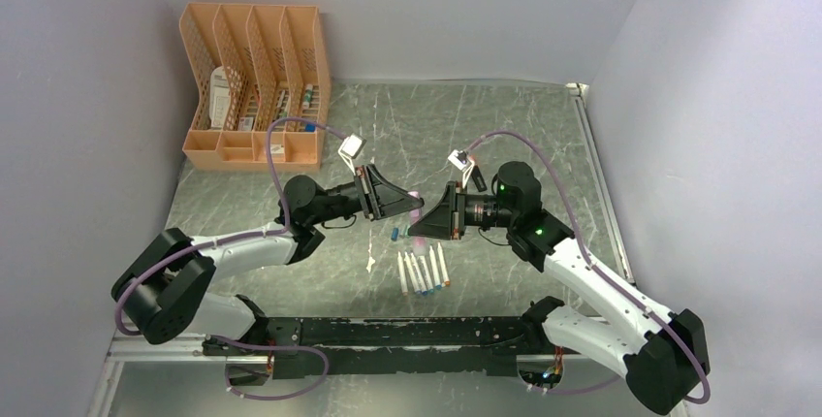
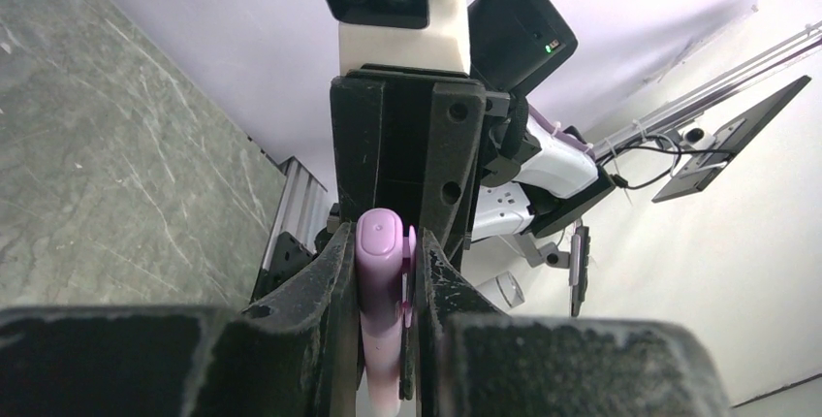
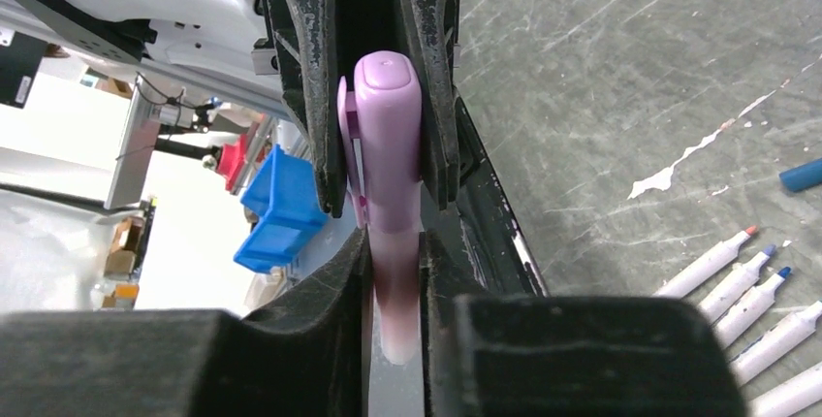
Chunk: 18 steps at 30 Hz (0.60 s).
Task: Open the pen caps
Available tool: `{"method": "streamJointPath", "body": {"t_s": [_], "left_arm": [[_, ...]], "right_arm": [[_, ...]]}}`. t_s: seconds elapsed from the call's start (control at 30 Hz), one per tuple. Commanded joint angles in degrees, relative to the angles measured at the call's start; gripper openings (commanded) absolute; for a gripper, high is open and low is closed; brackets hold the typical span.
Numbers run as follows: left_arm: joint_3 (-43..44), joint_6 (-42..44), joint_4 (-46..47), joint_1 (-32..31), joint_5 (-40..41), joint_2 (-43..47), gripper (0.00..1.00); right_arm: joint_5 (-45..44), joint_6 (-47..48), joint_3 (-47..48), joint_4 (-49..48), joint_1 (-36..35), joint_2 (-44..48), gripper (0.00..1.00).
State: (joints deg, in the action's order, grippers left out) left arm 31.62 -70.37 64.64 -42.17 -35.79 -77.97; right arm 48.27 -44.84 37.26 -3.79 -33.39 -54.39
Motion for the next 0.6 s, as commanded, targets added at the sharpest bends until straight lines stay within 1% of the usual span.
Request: {"method": "streamJointPath", "body": {"t_s": [0.0,0.03,0.1,0.17,0.27,0.33,0.4,0.43,0.5,0.57], "left_arm": [[1.83,1.56,1.01,-0.63,0.39,0.91,0.18],[1.94,2.03,0.41,-0.71,0.22,1.16,0.27],[2.44,2.85,-1.59,-0.78,0.11,1.75,0.39],[3.29,4.18,-4.39,-1.08,-0.04,2.17,0.43],[4.98,7.34,-8.86,-2.16,0.11,2.63,0.44],[5.98,9.15,-12.06,-3.06,0.63,2.96,0.43],[6.26,9.74,-13.09,-3.55,1.04,3.12,0.39],[6.31,9.82,-13.26,-3.69,1.04,3.02,0.35],[6.50,10.11,-13.88,-3.80,0.93,2.86,0.23],[6.81,10.80,-15.36,-4.00,0.90,2.74,0.16]], "right_arm": [[-0.41,0.77,-0.19,-0.17,-0.19,-0.34,0.06],[-0.45,1.03,-0.07,0.29,-0.19,-0.31,0.05],[-0.58,1.68,0.32,1.40,-0.15,-0.29,0.04],[-0.55,1.98,0.56,1.80,-0.20,-0.40,0.03],[-0.55,2.40,1.05,2.23,-0.21,-0.80,0.02],[-0.55,2.70,1.38,2.57,-0.20,-1.18,0.01],[-0.54,2.89,1.67,2.69,-0.19,-1.27,0.00],[-0.55,2.98,1.76,2.85,-0.19,-1.38,0.00],[-0.61,3.24,2.06,3.35,-0.19,-1.27,0.00],[-0.72,3.62,2.39,4.02,-0.23,-1.30,0.00]]}}
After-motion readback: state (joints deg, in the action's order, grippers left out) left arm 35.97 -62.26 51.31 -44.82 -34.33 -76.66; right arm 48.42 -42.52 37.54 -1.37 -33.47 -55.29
